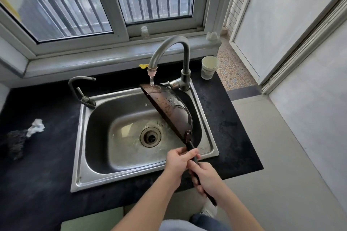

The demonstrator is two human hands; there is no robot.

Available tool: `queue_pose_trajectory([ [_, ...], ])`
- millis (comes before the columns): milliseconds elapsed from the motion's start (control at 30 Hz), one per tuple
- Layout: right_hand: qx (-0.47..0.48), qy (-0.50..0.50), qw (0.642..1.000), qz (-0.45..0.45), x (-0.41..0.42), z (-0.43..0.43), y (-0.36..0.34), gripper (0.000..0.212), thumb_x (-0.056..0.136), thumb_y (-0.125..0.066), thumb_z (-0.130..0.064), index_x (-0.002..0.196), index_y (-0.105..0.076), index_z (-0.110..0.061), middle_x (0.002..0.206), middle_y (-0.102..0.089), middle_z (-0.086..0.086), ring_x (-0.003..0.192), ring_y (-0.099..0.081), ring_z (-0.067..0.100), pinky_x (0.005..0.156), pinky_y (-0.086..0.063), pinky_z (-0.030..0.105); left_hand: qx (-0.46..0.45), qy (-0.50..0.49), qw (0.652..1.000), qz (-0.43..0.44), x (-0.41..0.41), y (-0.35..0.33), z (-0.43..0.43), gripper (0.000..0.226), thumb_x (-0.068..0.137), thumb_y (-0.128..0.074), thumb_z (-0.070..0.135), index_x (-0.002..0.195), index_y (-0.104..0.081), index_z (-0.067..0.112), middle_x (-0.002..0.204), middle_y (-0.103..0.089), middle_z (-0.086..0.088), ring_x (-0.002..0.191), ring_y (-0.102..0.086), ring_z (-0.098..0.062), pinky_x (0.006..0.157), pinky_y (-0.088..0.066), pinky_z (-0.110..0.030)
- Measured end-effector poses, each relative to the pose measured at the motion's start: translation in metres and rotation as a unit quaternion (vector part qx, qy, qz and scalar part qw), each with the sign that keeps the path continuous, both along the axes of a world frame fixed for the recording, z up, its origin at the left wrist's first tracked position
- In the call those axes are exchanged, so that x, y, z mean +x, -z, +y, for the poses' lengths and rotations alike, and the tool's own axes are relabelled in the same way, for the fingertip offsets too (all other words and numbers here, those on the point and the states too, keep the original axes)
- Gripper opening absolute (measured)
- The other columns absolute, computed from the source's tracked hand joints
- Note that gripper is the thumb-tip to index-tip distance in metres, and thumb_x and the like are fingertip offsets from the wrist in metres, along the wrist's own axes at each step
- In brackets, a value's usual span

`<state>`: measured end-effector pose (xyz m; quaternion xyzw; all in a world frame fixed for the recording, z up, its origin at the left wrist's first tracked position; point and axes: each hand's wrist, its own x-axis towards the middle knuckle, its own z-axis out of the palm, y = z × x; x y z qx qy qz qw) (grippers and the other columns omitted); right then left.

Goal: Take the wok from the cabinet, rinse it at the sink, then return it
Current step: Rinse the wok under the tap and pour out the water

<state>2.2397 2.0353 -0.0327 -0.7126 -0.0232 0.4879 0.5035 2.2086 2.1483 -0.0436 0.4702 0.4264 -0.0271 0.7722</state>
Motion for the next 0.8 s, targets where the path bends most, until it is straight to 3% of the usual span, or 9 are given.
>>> queue_pose_trajectory([
  [200, 0.012, -0.045, 0.999, 0.001, 0.004, 0.012, -0.007, 0.038, 0.102, -0.047, -0.037, 0.074, -0.049, -0.012, 0.049, -0.045, -0.001, 0.034, -0.035, 0.013, 0.032, -0.028, 0.022, -0.014, -0.062, 0.998, -0.005, -0.005, -0.002, 0.010, 0.020, 0.084, -0.074, 0.010, 0.099, -0.073, -0.005, 0.089, -0.075, -0.017, 0.083, -0.071, -0.027, 0.086, -0.055, -0.044],
  [367, -0.001, -0.082, 0.997, -0.003, 0.005, 0.003, -0.002, 0.038, 0.100, -0.049, -0.041, 0.075, -0.049, -0.012, 0.049, -0.047, -0.002, 0.033, -0.036, 0.013, 0.032, -0.029, 0.021, -0.023, -0.086, 0.996, -0.001, -0.013, 0.002, 0.002, 0.022, 0.085, -0.073, 0.008, 0.099, -0.071, -0.008, 0.085, -0.073, -0.016, 0.079, -0.069, -0.027, 0.079, -0.054, -0.041],
  [600, -0.030, -0.072, 0.997, 0.014, 0.017, -0.008, 0.000, 0.037, 0.100, -0.049, -0.040, 0.075, -0.051, -0.013, 0.049, -0.046, -0.004, 0.034, -0.037, 0.010, 0.032, -0.028, 0.021, -0.024, -0.068, 0.997, 0.015, 0.002, 0.001, -0.013, 0.025, 0.088, -0.070, 0.009, 0.098, -0.069, -0.014, 0.081, -0.070, -0.014, 0.074, -0.065, -0.026, 0.058, -0.050, -0.030],
  [800, -0.036, -0.056, 0.996, 0.052, 0.044, 0.011, -0.014, 0.037, 0.101, -0.047, -0.038, 0.074, -0.049, -0.014, 0.050, -0.044, -0.002, 0.035, -0.036, 0.009, 0.032, -0.029, 0.019, -0.036, -0.090, 0.995, 0.005, 0.029, -0.010, -0.003, 0.022, 0.088, -0.069, 0.009, 0.097, -0.070, -0.011, 0.083, -0.069, -0.016, 0.073, -0.065, -0.025, 0.062, -0.053, -0.029],
])
